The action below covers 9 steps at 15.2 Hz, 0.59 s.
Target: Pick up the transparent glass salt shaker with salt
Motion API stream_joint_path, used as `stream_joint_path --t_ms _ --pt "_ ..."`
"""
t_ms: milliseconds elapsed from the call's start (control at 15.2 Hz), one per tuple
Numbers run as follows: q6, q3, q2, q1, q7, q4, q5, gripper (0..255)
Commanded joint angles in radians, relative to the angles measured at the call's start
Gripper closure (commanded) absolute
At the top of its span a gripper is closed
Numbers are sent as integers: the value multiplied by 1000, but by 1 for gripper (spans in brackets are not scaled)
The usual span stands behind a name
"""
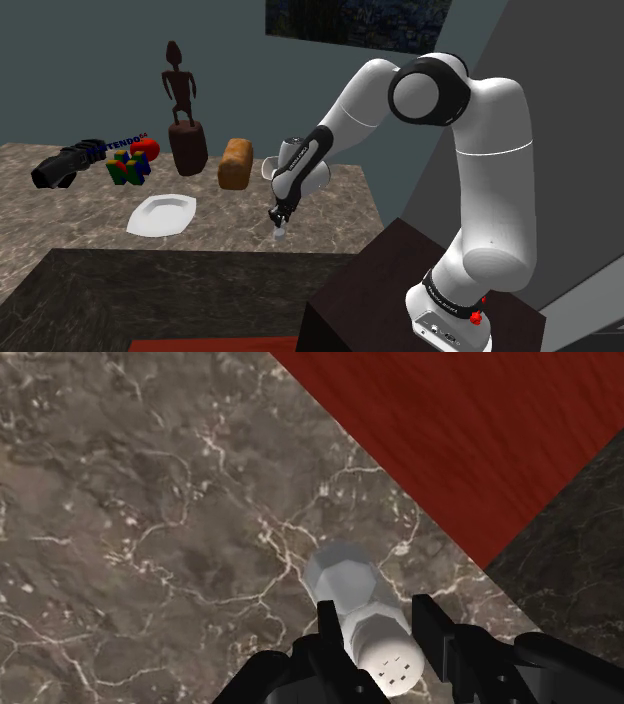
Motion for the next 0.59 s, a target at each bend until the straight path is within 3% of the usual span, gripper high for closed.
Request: stream_joint_path --t_ms 0,528 --pt "0 1 2 0 0 0 0 255" --pt "-19 -2 -27 2 4 -9 -2 255"
